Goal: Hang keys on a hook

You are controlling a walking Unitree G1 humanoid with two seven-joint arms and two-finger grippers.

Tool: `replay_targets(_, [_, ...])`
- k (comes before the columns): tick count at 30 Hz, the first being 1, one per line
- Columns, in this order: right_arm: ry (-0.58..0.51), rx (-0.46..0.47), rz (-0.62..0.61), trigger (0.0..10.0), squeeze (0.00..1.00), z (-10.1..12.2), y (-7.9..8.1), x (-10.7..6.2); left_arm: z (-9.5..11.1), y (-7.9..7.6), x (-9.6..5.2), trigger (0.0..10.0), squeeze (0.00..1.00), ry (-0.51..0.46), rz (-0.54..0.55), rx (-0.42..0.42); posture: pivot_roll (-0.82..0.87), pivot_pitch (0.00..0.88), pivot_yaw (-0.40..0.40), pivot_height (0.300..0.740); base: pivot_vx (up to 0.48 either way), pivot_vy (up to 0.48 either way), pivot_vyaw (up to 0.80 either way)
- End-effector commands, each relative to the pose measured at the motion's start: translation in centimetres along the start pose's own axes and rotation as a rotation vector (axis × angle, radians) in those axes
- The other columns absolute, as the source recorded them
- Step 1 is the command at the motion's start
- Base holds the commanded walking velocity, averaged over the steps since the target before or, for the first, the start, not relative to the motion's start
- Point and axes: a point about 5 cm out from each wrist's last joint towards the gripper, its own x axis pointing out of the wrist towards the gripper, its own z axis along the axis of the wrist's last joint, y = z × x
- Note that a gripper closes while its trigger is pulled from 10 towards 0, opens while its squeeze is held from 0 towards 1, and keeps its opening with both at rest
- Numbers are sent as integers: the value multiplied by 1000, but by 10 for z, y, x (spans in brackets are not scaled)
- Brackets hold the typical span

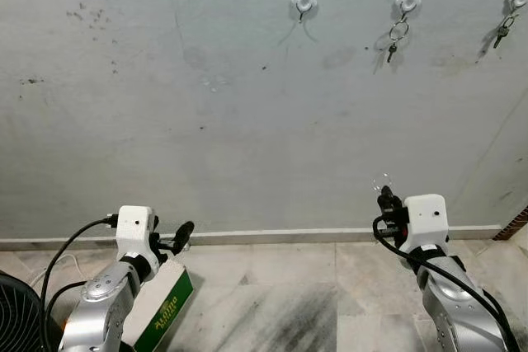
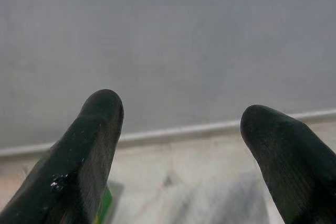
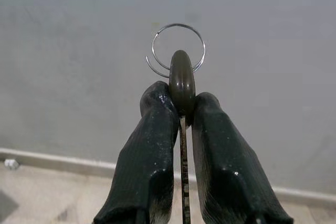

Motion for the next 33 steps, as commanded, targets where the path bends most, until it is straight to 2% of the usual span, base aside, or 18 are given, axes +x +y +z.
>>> replay_targets(1, [-75, -18, 31, 10000, 0, 18, 7, 4, 18, -2, 3, 10000, 0, -86, 11, 45, -61, 21, 52, 740, 0, 0, 0])
replay_targets(3, [-156, -26, 73, 10000, 0, 41, 19, 8, 45, -10, 5, 10000, 0, -232, 31, 59, -62, 21, 52, 740, 0, 0, 0])
replay_targets(5, [-185, -33, 94, 10000, 0, 50, 24, 10, 53, -14, 5, 10000, 0, -272, 37, 73, -61, 19, 48, 740, 0, 0, 0])
replay_targets(6, [-218, -33, 117, 10000, 0, 59, 30, 11, 61, -22, 4, 10000, 0, -323, 29, 79, -59, 19, 47, 740, 0, 0, 0])
replay_targets(8, [-243, -42, 131, 10000, 0, 67, 33, 12, 65, -32, 2, 10000, 0, -356, -3, 119, -59, 19, 47, 740, 0, 0, 0])
replay_targets(11, [-257, -41, 135, 10000, 0, 71, 35, 13, 67, -40, 1, 10000, 0, -369, -33, 137, -60, 20, 43, 740, 0, 0, 0])
replay_targets(13, [-281, -36, 145, 10000, 0, 79, 36, 11, 69, -56, -5, 10000, 0, -401, -74, 148, -60, 22, 36, 740, 0, 0, 0])
replay_targets(17, [-286, -40, 151, 10000, 0, 81, 37, 9, 71, -64, -9, 10000, 0, -416, -88, 137, -62, 23, 33, 740, 0, 0, 0])
replay_targets(22, [-291, -56, 161, 10000, 0, 83, 40, 9, 68, -81, -14, 10000, 0, -413, -162, 132, -60, 26, 31, 740, 0, 0, 0])
replay_targets(29, [-281, -55, 161, 10000, 0, 83, 41, 9, 64, -87, -15, 10000, 0, -394, -174, 121, -64, 28, 31, 740, 0, 0, 470])
replay_targets(33, [-271, -55, 158, 10000, 0, 81, 40, 8, 65, -88, -14, 10000, 0, -394, -185, 109, -68, 28, 30, 740, 69, 0, 0])
